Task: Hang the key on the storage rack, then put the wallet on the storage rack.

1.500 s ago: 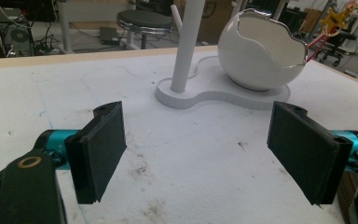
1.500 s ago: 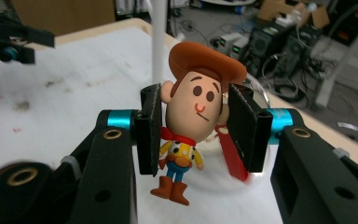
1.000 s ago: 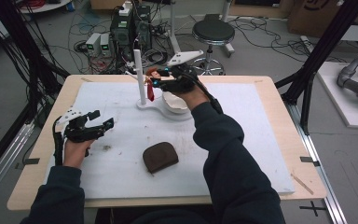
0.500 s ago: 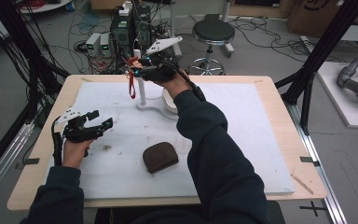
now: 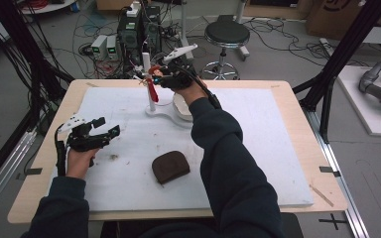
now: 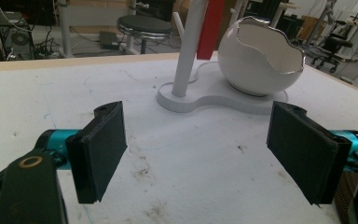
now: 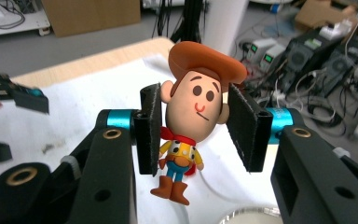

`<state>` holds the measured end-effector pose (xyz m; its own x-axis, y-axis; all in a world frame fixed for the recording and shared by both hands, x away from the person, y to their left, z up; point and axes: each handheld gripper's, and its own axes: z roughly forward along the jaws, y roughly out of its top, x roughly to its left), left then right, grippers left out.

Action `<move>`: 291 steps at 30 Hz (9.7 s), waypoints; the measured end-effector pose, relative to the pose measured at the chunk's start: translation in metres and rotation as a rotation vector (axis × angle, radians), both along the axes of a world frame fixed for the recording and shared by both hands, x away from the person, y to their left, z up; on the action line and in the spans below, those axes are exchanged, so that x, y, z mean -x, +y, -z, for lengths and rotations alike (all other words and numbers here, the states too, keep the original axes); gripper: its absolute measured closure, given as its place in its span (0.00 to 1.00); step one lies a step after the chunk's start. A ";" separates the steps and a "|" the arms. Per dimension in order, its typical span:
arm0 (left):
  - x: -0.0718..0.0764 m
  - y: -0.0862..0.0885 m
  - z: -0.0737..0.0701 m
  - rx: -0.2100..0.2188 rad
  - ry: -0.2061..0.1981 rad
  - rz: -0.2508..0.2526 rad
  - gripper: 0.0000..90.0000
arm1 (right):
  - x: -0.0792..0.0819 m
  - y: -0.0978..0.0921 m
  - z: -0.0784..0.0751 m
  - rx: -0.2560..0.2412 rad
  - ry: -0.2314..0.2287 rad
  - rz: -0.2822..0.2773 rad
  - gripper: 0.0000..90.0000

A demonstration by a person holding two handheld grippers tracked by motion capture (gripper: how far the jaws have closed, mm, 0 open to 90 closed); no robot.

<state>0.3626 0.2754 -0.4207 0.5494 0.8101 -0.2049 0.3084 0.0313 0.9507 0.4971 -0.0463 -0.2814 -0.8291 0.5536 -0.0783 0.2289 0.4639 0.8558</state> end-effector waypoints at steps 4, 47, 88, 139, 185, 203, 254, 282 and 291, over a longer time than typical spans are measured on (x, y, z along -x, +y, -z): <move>0.000 0.000 0.000 -0.003 -0.001 0.002 0.22 | 0.000 -0.009 0.013 0.005 0.011 0.009 0.64; 0.004 -0.001 -0.002 -0.006 -0.011 0.001 0.22 | 0.119 -0.235 0.118 -0.013 0.021 0.366 0.24; 0.003 -0.049 0.004 -0.048 0.049 0.226 0.26 | 0.134 -0.107 0.151 -0.036 0.263 -0.108 0.24; 0.009 -0.115 0.031 -0.167 0.360 0.648 0.40 | 0.153 -0.068 0.152 0.156 0.009 -0.267 0.46; 0.022 -0.119 0.010 -0.071 0.131 0.815 0.65 | 0.126 -0.080 0.158 -0.042 0.272 -0.460 0.35; 0.007 -0.046 -0.006 0.036 0.019 0.318 0.41 | 0.107 -0.116 0.129 -0.188 0.223 -0.329 0.74; 0.000 -0.014 -0.003 0.015 0.029 0.113 0.24 | -0.007 -0.129 0.073 0.083 0.012 0.078 0.71; 0.000 -0.016 -0.003 -0.006 0.015 0.082 0.23 | 0.136 -0.267 0.122 -0.014 0.030 0.389 0.23; -0.001 -0.017 -0.003 -0.015 0.014 0.070 0.23 | 0.138 -0.274 0.127 -0.022 0.036 0.413 0.23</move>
<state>0.3635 0.2582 -0.4177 0.6021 0.7726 -0.2013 0.3230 -0.0051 0.9464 0.3591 -0.3198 -0.4081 -0.5392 0.8413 -0.0378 0.4222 0.3089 0.8523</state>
